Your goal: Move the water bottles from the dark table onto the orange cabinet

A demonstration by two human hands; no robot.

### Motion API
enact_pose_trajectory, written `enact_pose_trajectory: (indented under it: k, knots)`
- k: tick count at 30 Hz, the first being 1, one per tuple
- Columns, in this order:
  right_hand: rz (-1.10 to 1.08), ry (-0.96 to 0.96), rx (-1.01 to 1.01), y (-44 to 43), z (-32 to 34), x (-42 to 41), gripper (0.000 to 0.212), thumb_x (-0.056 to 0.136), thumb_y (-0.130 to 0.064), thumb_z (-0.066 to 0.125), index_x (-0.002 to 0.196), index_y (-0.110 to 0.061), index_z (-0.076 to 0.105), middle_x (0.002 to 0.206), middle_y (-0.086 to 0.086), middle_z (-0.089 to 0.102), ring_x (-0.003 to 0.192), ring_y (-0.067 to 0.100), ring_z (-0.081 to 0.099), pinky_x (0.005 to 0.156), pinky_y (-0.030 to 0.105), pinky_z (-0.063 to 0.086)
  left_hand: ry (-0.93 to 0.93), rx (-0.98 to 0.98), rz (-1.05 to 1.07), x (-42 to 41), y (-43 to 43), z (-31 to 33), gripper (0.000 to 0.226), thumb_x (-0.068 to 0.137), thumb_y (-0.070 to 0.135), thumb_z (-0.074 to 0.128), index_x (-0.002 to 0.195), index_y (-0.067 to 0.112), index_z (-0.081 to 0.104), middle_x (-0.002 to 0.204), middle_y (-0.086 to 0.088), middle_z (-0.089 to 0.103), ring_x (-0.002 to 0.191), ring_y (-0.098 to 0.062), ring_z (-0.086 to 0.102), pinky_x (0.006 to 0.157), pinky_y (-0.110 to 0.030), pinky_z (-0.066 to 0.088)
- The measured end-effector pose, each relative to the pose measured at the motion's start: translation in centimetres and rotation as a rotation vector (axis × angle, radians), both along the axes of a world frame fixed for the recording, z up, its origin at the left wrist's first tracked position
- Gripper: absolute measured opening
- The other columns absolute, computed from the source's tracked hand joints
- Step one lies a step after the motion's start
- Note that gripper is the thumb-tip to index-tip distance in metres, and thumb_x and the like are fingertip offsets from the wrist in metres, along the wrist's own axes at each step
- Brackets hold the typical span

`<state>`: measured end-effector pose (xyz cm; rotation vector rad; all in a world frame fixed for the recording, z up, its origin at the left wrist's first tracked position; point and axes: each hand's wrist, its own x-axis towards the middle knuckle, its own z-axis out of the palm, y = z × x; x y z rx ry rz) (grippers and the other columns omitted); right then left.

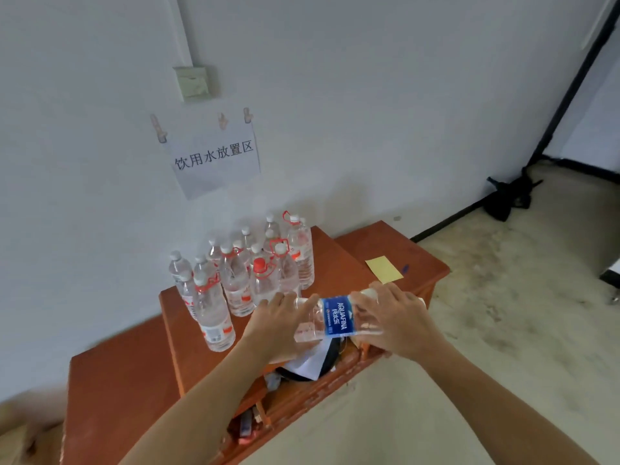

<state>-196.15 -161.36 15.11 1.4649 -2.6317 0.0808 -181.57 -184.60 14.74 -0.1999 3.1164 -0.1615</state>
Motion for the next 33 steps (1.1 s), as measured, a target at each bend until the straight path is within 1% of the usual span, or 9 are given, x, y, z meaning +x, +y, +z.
enact_pose_trajectory:
  k: [4,7,11,13,21,24,28,31,33]
  knots:
    - [-0.081,-0.031,0.083,-1.2,0.0,-5.7,0.083,0.075,-0.077,0.067,0.142,-0.034,0.042,0.129,0.002,0.056,0.112,0.018,0.06,0.079,0.034,0.058,0.019,0.018,-0.083,-7.4,-2.5,-0.9,0.094,0.082,0.085,0.037,0.155,0.035,0.007,0.15,-0.008,0.038,0.134,-0.029,0.039,0.105,-0.047,0.039]
    - [-0.121,-0.105,0.096,-2.4,-1.1,-11.0,0.087,0.079,-0.079,0.06,0.149,-0.033,0.037,0.142,0.0,0.05,0.126,0.018,0.053,0.092,0.036,0.054,0.001,0.044,-0.112,-13.3,-4.0,-2.8,0.094,0.08,0.085,0.04,0.153,0.035,0.012,0.146,-0.007,0.045,0.131,-0.028,0.044,0.102,-0.046,0.044]
    - [-0.182,-0.276,0.121,-4.8,-4.9,-19.8,0.097,0.08,-0.072,0.066,0.156,-0.03,0.022,0.157,-0.005,0.035,0.144,0.016,0.036,0.111,0.039,0.039,-0.054,0.053,-0.098,-21.4,-5.1,-6.1,0.088,0.081,0.082,0.041,0.15,0.035,0.014,0.14,-0.004,0.048,0.127,-0.026,0.046,0.099,-0.045,0.046]
    - [-0.174,-0.342,0.141,-5.9,-6.6,-24.3,0.098,0.078,-0.068,0.07,0.155,-0.029,0.022,0.157,-0.004,0.035,0.145,0.017,0.035,0.115,0.04,0.036,-0.093,0.054,-0.066,-25.3,-5.4,-7.4,0.086,0.082,0.081,0.042,0.15,0.036,0.014,0.14,-0.004,0.048,0.126,-0.025,0.047,0.1,-0.045,0.044]
    - [0.043,-0.368,0.23,-10.5,-6.5,-40.4,0.084,0.079,-0.062,0.072,0.147,-0.031,0.034,0.148,-0.006,0.042,0.134,0.017,0.041,0.101,0.036,0.046,-0.224,0.184,0.184,-37.2,-6.8,-9.6,0.091,0.078,0.085,0.044,0.15,0.036,0.014,0.148,0.003,0.042,0.134,-0.024,0.042,0.11,-0.047,0.038]
    - [0.167,-0.269,0.287,-14.4,-5.8,-43.2,0.079,0.076,-0.057,0.073,0.142,-0.031,0.039,0.139,-0.005,0.048,0.125,0.02,0.046,0.097,0.039,0.049,-0.201,0.29,0.315,-38.9,-8.2,-10.7,0.084,0.083,0.076,0.05,0.152,0.032,0.027,0.146,0.003,0.047,0.133,-0.023,0.045,0.106,-0.045,0.043]
    - [0.34,-0.029,0.479,-20.6,-6.1,-44.4,0.068,0.076,-0.042,0.074,0.136,-0.025,0.046,0.125,0.002,0.054,0.111,0.026,0.051,0.087,0.042,0.048,-0.01,0.184,0.364,-39.1,-11.1,-10.5,0.057,0.089,0.047,0.064,0.14,0.025,0.052,0.14,-0.005,0.054,0.132,-0.029,0.048,0.103,-0.047,0.045]
    - [0.335,0.053,0.632,-24.4,-6.3,-44.4,0.065,0.075,-0.041,0.077,0.132,-0.022,0.051,0.118,0.005,0.056,0.105,0.026,0.053,0.081,0.041,0.047,0.25,0.001,0.299,-37.9,-13.4,-9.3,0.052,0.085,0.035,0.069,0.134,0.02,0.059,0.144,-0.016,0.051,0.136,-0.035,0.045,0.109,-0.056,0.037]
    - [0.277,0.067,0.738,-26.3,-6.5,-43.9,0.063,0.072,-0.043,0.079,0.126,-0.021,0.054,0.112,0.006,0.058,0.101,0.027,0.055,0.076,0.039,0.047,0.357,-0.066,0.3,-36.9,-14.5,-9.0,0.055,0.086,0.036,0.067,0.137,0.017,0.058,0.15,-0.02,0.045,0.142,-0.037,0.037,0.113,-0.062,0.029]
